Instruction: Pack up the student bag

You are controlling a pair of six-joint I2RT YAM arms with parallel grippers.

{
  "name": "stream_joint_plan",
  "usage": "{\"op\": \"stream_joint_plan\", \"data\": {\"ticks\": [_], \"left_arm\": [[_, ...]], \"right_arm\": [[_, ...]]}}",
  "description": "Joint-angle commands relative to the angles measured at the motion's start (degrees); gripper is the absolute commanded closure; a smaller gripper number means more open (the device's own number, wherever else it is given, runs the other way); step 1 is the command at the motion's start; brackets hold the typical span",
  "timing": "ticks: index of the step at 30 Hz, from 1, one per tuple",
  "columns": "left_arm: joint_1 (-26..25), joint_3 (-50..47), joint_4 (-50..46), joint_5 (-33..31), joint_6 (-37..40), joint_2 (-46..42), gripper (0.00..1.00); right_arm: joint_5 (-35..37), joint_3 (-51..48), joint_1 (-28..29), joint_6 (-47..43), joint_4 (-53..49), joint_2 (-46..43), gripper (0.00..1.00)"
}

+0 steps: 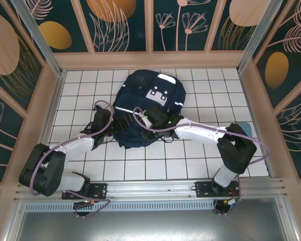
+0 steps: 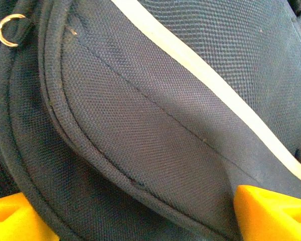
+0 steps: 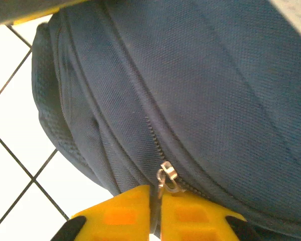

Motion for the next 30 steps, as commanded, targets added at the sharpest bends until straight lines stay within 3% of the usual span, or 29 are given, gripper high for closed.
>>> {"op": "stream_joint_plan", "data": {"ticks": [1,6,10,15,20,24,30], "left_arm": [[-1.47,-0.11,4.15,5.05,-1.62,-0.38,0.16],[-1.47,0.32,-2.60,0.91,-0.88,-4.75,0.15],[-1.64,0.90,-8.00,-0.09,1.20,-8.63,0.19],[-3.52,1.51,-11.59,0.62,3.65,-12.98,0.25],[-7.15,2.75,-13.94,1.84,6.63,-14.18,0.32],[-9.06,3.72,-17.13,-1.00,7.49,-14.29,0.37],[-11.85,6.00,-16.43,0.31,10.33,-12.29,0.44]], "right_arm": [[-2.25,1.47,2.24,6.15,8.06,-2.00,0.73],[-0.57,-4.39,-2.31,14.40,10.77,-12.33,0.52],[1.59,-7.96,-8.09,26.45,9.78,-19.35,0.46],[3.20,-10.60,-13.55,40.15,7.68,-20.71,0.46],[-0.84,-11.15,-15.76,47.54,9.36,-15.97,0.48],[-4.08,-9.90,-15.86,49.24,11.37,-11.29,0.52],[-5.75,-8.34,-15.99,49.90,12.54,-6.89,0.61]]}}
